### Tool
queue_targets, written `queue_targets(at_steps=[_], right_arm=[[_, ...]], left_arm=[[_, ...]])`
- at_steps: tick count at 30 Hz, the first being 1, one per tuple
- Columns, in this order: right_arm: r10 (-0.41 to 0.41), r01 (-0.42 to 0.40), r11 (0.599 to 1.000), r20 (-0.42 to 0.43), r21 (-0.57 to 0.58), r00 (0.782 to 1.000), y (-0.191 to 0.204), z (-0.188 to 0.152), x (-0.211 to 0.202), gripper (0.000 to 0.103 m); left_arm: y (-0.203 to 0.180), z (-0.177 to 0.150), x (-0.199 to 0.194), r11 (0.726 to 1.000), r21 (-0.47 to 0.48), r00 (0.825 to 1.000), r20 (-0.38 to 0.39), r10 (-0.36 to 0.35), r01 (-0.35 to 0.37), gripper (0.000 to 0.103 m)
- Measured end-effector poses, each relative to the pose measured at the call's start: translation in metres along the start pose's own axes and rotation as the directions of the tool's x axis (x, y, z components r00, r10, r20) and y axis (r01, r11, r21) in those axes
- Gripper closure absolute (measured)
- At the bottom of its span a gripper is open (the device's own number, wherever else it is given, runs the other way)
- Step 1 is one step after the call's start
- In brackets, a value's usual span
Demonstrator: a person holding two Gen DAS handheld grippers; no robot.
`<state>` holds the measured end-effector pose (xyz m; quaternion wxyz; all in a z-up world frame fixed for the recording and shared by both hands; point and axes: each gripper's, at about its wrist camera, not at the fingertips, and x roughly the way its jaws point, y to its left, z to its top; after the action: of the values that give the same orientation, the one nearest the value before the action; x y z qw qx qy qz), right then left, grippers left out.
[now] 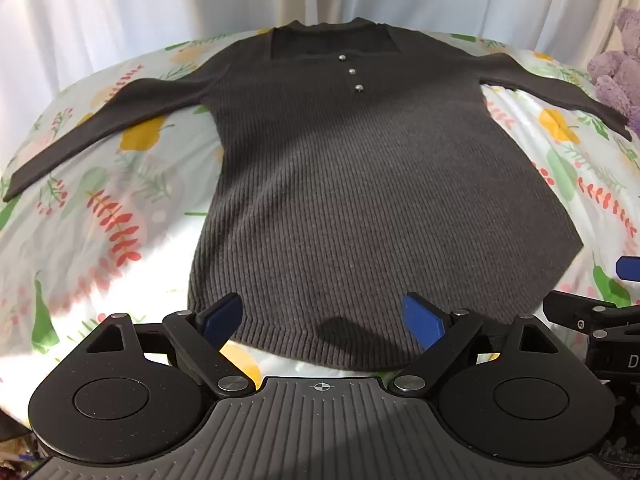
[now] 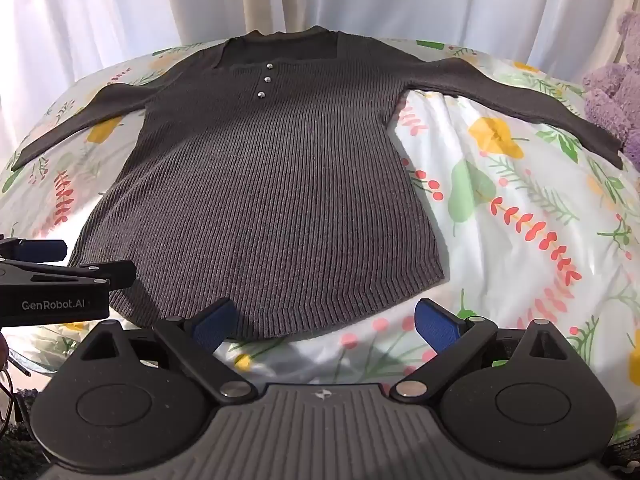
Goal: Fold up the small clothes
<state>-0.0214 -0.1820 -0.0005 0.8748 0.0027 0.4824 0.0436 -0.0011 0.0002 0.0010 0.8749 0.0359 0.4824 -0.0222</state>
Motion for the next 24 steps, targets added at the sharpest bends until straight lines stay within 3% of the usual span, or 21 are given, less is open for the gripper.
queue_targets(at_steps=[24], right_arm=[[0.001, -0.001, 1.000, -0.005, 0.011, 1.000, -0.0008, -0.0010, -0.0010, 0.006]], left_arm=[[-0.0009, -0.0028, 0.0088, 1.000, 0.016, 0.999, -0.037, 0.008, -0.007, 0.011]])
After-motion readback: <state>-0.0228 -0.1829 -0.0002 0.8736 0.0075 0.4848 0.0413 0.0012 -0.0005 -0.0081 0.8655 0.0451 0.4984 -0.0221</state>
